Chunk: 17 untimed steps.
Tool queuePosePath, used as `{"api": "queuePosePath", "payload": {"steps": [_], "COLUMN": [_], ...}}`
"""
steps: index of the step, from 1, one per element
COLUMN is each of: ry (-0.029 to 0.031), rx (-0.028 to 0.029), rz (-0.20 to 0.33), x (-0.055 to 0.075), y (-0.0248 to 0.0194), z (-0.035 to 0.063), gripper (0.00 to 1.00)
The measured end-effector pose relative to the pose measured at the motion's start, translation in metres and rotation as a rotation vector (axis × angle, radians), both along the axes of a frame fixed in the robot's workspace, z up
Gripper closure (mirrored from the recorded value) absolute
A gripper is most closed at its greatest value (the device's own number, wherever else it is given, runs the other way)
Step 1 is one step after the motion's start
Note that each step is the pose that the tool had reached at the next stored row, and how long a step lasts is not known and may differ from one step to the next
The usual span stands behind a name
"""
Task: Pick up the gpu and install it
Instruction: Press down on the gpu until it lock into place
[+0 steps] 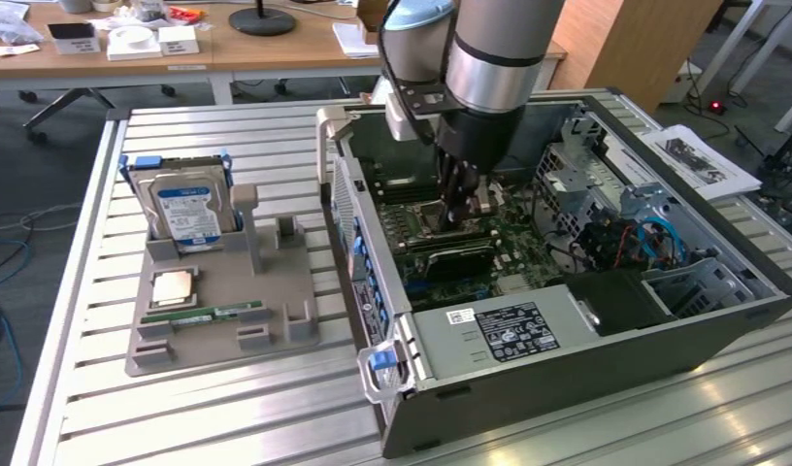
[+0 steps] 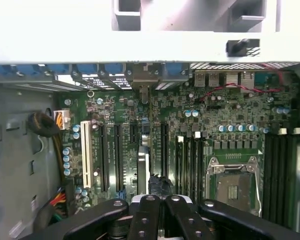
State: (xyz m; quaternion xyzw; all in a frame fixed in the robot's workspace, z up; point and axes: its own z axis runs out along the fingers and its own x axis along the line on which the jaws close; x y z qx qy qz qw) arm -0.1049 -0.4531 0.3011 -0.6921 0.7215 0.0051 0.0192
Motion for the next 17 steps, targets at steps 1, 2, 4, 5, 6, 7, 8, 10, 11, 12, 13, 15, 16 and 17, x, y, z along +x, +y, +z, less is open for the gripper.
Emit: {"api": "queuePosePath", "payload": {"steps": [1, 2, 4, 5, 6, 7, 8, 10, 11, 12, 13, 15, 16, 17], "ry": [0.0001, 0.0, 0.0001, 0.0001, 0.0, -0.0001, -0.0002, -0.0003, -0.0003, -0.0004, -0.0004, -0.0003, -0.0003, -0.0003], "rx": [-0.0001, 0.0, 0.0, 0.0, -0.0001, -0.0001, -0.0001, -0.0001, 0.0001, 0.0001, 0.0001, 0.0, -0.0001, -0.0001], "rz": [0.0, 0.0, 0.0, 0.0, 0.0, 0.0, 0.0, 0.0, 0.0, 0.0, 0.0, 0.0, 0.0, 0.0], "x": [0.0, 0.0, 0.0, 0.0, 0.0, 0.0, 0.0, 0.0, 0.0, 0.0, 0.0, 0.0, 0.0, 0.0], "y": [0.0, 0.0, 0.0, 0.0, 0.0, 0.0, 0.0, 0.0, 0.0, 0.0, 0.0, 0.0, 0.0, 0.0], "z": [0.0035, 0.0075, 0.0157, 0.0198, 0.0239, 0.0277, 0.0313, 0.035, 0.0351, 0.0351, 0.0351, 0.0352, 0.0352, 0.0352], "gripper": [0.89, 0.89, 0.89, 0.89, 0.89, 0.89, 0.89, 0.89, 0.89, 0.89, 0.89, 0.89, 0.89, 0.89]}}
